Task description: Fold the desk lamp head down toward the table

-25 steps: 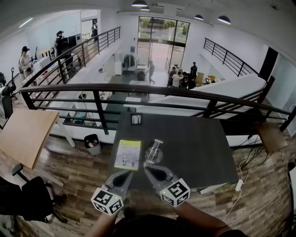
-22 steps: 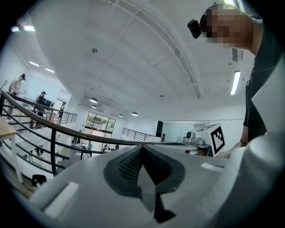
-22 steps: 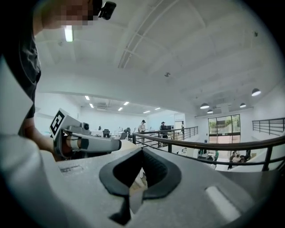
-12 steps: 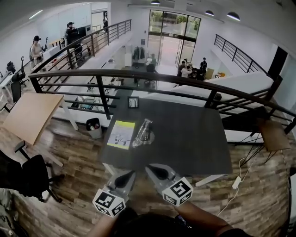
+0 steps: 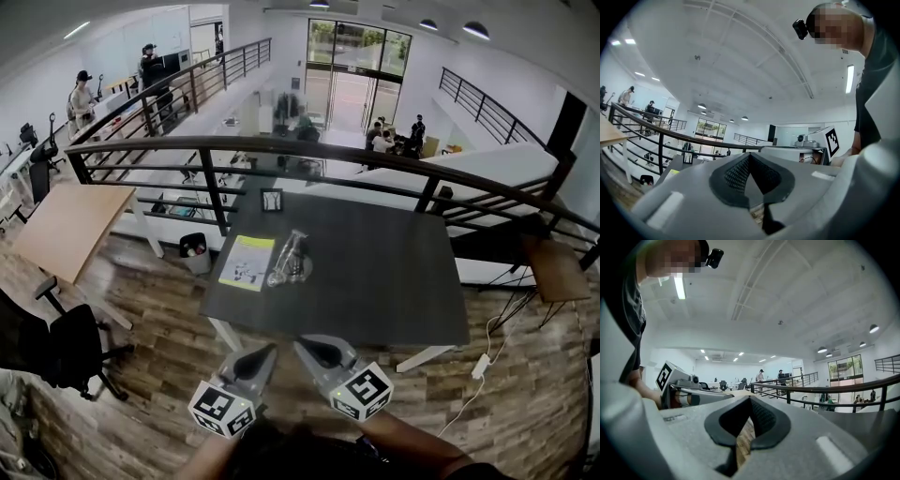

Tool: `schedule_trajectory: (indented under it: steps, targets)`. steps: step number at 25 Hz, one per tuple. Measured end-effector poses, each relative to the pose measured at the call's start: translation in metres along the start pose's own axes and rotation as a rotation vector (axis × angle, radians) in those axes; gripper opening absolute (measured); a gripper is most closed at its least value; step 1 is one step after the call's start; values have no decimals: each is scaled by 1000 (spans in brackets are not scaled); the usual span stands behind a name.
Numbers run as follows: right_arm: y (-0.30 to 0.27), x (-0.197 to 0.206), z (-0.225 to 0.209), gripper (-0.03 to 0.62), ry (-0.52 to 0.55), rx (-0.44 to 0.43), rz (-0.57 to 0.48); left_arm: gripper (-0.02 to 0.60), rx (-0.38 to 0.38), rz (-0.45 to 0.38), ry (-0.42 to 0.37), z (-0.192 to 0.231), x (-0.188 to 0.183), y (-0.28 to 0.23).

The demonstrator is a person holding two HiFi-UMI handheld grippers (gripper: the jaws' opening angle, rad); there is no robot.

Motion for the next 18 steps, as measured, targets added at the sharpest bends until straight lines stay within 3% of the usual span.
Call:
schedule_trajectory:
  steps: [18]
  targets:
    - [29, -3, 2, 2, 28, 24, -15, 2, 24, -8, 8, -24, 7, -11]
Point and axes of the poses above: the fingertips, and each gripper's own axes: y backward along the fingers, z to its left, x out of its underside, the point moved 9 cm from there along y, backward along the fingers
